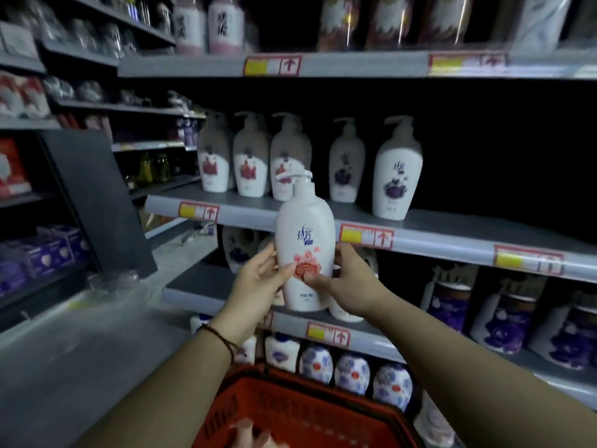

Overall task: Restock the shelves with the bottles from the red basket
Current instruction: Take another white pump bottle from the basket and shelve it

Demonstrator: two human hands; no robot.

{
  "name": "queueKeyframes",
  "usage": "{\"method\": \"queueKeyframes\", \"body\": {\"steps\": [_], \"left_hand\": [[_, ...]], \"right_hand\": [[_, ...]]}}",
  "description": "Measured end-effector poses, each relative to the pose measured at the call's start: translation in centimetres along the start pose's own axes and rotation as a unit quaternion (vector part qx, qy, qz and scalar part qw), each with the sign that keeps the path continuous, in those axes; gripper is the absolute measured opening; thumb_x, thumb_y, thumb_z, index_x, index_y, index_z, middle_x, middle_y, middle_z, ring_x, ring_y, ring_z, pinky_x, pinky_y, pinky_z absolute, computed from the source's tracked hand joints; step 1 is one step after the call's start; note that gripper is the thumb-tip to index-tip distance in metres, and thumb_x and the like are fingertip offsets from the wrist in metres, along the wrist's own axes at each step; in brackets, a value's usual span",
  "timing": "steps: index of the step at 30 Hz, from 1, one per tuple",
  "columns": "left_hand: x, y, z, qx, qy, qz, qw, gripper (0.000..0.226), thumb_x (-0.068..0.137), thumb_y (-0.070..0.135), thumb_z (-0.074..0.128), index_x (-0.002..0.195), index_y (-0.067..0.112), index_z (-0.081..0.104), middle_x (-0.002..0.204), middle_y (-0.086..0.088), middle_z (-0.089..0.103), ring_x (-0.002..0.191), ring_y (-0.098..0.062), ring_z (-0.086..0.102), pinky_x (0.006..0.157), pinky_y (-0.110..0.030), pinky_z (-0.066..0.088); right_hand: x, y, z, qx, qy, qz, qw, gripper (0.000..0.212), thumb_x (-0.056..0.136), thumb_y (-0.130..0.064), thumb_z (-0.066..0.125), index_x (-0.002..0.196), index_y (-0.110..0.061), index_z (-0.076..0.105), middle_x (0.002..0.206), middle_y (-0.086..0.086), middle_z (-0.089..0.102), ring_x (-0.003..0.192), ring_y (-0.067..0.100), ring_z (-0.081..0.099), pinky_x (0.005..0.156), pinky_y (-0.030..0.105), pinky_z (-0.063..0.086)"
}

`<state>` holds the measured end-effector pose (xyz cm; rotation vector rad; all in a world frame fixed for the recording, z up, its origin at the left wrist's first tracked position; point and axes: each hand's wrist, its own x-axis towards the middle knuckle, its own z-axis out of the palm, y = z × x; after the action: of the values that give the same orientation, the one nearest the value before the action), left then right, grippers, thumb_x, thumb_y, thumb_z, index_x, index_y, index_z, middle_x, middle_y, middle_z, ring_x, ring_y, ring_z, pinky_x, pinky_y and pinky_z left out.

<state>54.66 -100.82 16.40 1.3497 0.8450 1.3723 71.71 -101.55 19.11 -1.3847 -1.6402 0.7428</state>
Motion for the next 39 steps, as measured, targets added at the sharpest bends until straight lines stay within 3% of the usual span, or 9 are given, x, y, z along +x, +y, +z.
{"method": "queueKeyframes", "body": {"steps": [6,9,14,20,27,30,33,36,39], "left_hand": [[9.5,4.0,2.8,0.016,-0.035,0.078,0.996,0.054,0.089,0.007,0.061,0.139,0.022,0.046,0.116,0.013,0.067,0.109,-0.004,0.064,0.093,-0.026,0.053],[14.3,5.1,4.2,0.033,-0.063,0.100,0.993,0.057,0.090,0.004,0.059,0.141,0.021,0.042,0.105,0.019,0.069,0.096,0.006,0.066,0.081,-0.015,0.055],[20.6,3.8,6.0,0.066,-0.073,0.109,0.989,0.067,0.090,0.002,0.058,0.148,0.015,0.027,0.120,0.010,0.055,0.083,0.020,0.061,0.071,-0.002,0.050],[24.2,0.6,6.2,0.095,-0.063,0.090,0.989,0.070,0.091,0.004,0.057,0.150,0.011,0.020,0.147,-0.009,0.043,0.126,-0.012,0.047,0.108,-0.032,0.040],[25.5,-0.4,7.0,0.153,-0.024,0.097,0.983,0.069,0.091,0.011,0.059,0.149,0.018,0.023,0.148,-0.008,0.042,0.130,-0.017,0.047,0.103,-0.025,0.039],[25.3,-0.4,7.1,0.194,-0.031,0.090,0.976,0.072,0.093,0.014,0.057,0.151,0.020,0.016,0.152,-0.007,0.037,0.136,-0.020,0.041,0.114,-0.037,0.034],[23.4,-0.2,6.5,0.350,0.017,0.123,0.928,0.072,0.093,0.024,0.056,0.152,0.020,0.014,0.153,-0.005,0.033,0.139,-0.023,0.036,0.113,-0.038,0.034],[19.3,-0.3,5.4,0.545,0.066,0.245,0.799,0.062,0.090,0.036,0.052,0.147,0.024,0.029,0.151,0.003,0.036,0.137,-0.019,0.036,0.108,-0.039,0.037],[14.6,-0.4,3.9,0.643,0.069,0.318,0.693,0.053,0.080,0.037,0.062,0.131,0.023,0.054,0.134,0.003,0.056,0.122,-0.020,0.054,0.092,-0.039,0.048]], "right_hand": [[6.8,-3.3,-4.7,-0.036,0.103,-0.069,0.992,0.057,0.072,-0.028,0.081,0.114,-0.016,0.045,0.116,0.003,0.063,0.104,0.020,0.061,0.090,0.040,0.052],[10.3,-3.5,-6.3,-0.042,0.150,-0.076,0.985,0.059,0.073,-0.028,0.081,0.117,-0.014,0.045,0.116,0.005,0.064,0.104,0.022,0.062,0.088,0.039,0.052],[15.5,-2.0,-7.0,-0.039,0.202,-0.050,0.977,0.056,0.075,-0.023,0.079,0.118,-0.006,0.047,0.115,0.013,0.065,0.103,0.028,0.062,0.087,0.037,0.051],[18.1,0.7,-6.9,-0.096,0.194,-0.046,0.975,0.052,0.079,-0.027,0.075,0.117,-0.010,0.044,0.115,0.013,0.064,0.104,0.030,0.060,0.086,0.037,0.050],[20.0,1.8,-6.5,-0.103,0.168,-0.011,0.980,0.050,0.087,-0.026,0.066,0.125,-0.009,0.038,0.119,0.017,0.061,0.105,0.033,0.060,0.085,0.036,0.049],[19.8,1.9,-6.2,-0.139,0.168,-0.004,0.976,0.054,0.087,-0.032,0.065,0.126,-0.006,0.037,0.116,0.018,0.061,0.101,0.033,0.060,0.077,0.033,0.047],[18.4,2.0,-6.0,-0.181,0.198,-0.056,0.962,0.051,0.089,-0.025,0.062,0.129,-0.005,0.039,0.128,0.018,0.054,0.115,0.032,0.053,0.085,0.031,0.043],[15.7,2.2,-5.7,-0.287,0.183,-0.157,0.927,0.053,0.092,-0.016,0.054,0.140,-0.004,0.035,0.149,0.014,0.034,0.136,0.027,0.034,0.107,0.031,0.030],[12.1,2.7,-5.4,-0.375,0.178,-0.223,0.882,0.046,0.082,-0.006,0.059,0.127,0.001,0.051,0.143,0.020,0.043,0.131,0.034,0.043,0.101,0.038,0.041]]}}
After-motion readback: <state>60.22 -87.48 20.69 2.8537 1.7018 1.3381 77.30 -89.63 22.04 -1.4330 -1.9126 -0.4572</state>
